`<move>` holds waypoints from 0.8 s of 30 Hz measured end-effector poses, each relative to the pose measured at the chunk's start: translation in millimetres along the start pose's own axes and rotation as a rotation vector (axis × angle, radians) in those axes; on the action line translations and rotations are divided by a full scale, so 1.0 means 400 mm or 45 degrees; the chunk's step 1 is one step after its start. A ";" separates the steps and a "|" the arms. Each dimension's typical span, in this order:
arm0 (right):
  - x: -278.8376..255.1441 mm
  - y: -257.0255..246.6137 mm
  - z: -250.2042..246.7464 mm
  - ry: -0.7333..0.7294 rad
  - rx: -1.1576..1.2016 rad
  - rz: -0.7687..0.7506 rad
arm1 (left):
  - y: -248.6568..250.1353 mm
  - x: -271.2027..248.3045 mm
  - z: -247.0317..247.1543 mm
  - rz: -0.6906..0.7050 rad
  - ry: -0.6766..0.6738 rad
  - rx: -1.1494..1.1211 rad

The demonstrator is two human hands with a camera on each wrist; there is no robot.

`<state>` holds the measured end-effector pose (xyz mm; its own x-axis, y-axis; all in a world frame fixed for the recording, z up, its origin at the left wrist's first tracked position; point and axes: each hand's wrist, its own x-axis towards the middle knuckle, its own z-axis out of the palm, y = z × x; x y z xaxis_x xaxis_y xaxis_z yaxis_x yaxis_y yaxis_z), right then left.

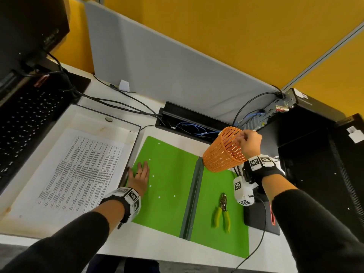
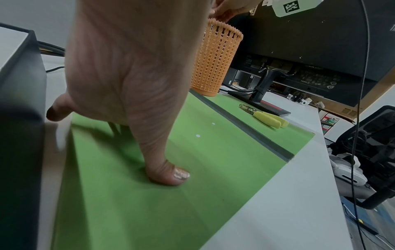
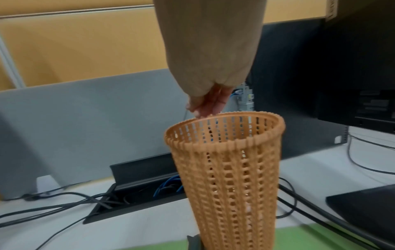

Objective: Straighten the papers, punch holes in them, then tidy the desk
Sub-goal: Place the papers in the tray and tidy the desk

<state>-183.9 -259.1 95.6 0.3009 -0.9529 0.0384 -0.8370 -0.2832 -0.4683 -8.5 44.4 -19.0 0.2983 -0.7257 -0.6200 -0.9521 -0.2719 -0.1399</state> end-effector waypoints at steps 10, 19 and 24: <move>-0.059 -0.242 0.173 -0.059 0.149 -0.585 | 0.007 0.011 0.002 -0.036 -0.015 -0.073; -0.143 -0.254 0.496 -0.559 0.108 -0.439 | -0.011 0.033 0.018 0.051 -0.080 -0.138; -0.150 -0.253 0.559 -0.558 0.100 -0.386 | -0.009 0.050 0.015 0.057 -0.145 -0.082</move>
<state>-15.0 -149.2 -56.7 0.7006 -0.6899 -0.1822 -0.6510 -0.5135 -0.5590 0.6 34.8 -35.3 0.2427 -0.6628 -0.7084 -0.9569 -0.2835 -0.0626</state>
